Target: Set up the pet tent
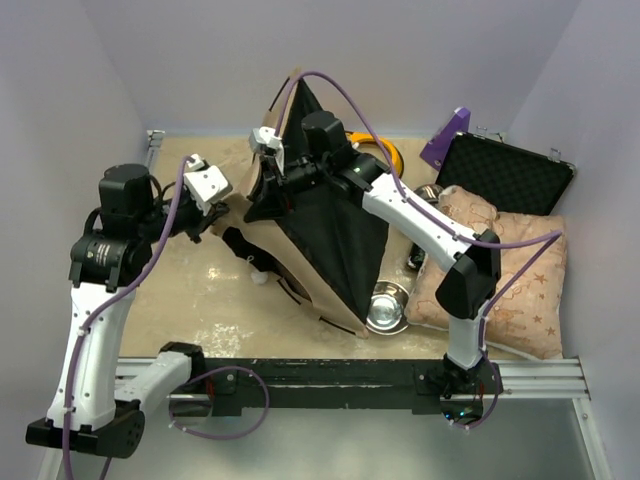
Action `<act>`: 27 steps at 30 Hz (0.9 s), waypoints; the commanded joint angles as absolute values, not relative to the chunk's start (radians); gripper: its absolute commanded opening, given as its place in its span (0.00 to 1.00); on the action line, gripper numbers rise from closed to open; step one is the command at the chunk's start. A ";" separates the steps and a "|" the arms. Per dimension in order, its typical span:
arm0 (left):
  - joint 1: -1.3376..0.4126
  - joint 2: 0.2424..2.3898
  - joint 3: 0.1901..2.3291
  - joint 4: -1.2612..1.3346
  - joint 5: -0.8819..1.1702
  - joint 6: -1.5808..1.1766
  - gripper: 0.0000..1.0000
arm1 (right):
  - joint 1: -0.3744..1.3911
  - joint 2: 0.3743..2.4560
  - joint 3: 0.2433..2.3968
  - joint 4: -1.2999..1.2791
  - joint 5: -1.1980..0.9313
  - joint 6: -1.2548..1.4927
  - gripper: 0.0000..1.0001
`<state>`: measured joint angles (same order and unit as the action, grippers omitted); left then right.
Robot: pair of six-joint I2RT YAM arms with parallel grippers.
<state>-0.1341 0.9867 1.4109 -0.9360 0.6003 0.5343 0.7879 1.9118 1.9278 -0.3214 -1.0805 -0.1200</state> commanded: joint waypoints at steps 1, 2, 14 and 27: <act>-0.141 0.921 1.315 -0.726 0.453 0.382 0.00 | 0.756 1.887 1.971 -0.446 -0.968 -0.186 0.40; -0.137 0.914 1.293 -0.713 0.421 0.383 0.00 | 0.744 1.881 1.974 -0.454 -0.956 -0.190 0.46; 0.054 0.930 1.216 -0.704 0.451 0.590 0.00 | 0.450 1.648 1.821 -0.322 -0.651 -0.008 0.79; 0.077 1.017 1.239 -0.693 0.399 0.655 0.00 | 0.219 1.647 1.577 -0.382 -0.504 -0.208 0.88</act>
<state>0.0704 0.9913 1.2327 -0.6399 0.4244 0.6186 0.2108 1.5898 1.5871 -0.3416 -0.4873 -0.0509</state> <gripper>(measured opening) 0.056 0.866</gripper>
